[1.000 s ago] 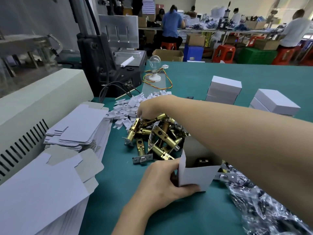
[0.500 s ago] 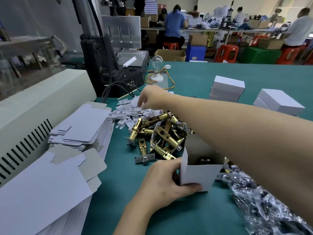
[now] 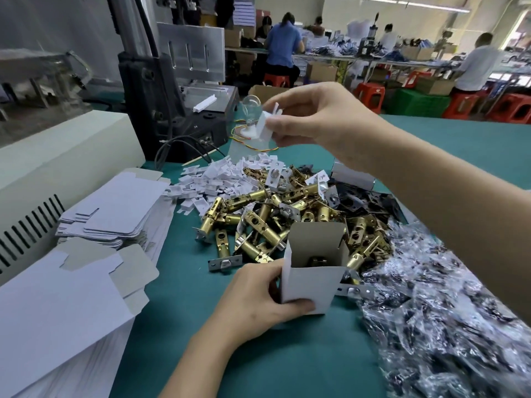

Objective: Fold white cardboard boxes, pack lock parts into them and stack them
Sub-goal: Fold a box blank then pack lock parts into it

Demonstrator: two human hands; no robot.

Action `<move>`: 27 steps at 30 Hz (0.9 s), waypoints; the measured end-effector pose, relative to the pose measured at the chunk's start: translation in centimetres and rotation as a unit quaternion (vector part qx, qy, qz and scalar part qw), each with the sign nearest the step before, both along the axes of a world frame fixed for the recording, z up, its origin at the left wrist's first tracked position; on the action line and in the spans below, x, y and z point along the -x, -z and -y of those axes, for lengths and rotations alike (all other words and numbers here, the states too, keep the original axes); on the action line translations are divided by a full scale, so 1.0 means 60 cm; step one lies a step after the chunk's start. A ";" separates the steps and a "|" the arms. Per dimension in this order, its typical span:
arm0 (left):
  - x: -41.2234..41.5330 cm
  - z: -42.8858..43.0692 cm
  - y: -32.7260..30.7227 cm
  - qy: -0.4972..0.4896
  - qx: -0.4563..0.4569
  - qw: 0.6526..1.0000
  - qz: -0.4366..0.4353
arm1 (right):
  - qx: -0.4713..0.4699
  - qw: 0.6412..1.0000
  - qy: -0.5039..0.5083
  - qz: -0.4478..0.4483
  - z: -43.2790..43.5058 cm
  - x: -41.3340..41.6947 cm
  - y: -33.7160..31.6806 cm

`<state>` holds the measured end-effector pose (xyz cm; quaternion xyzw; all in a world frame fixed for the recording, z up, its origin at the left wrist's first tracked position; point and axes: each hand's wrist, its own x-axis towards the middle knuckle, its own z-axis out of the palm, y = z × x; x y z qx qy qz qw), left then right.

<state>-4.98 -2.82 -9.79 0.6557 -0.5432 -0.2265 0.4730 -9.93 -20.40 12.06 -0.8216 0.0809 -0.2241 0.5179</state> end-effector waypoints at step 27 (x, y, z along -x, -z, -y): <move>0.010 -0.003 -0.007 -0.010 0.027 0.999 -0.020 | 0.444 0.883 0.055 -0.144 -0.075 0.172 0.077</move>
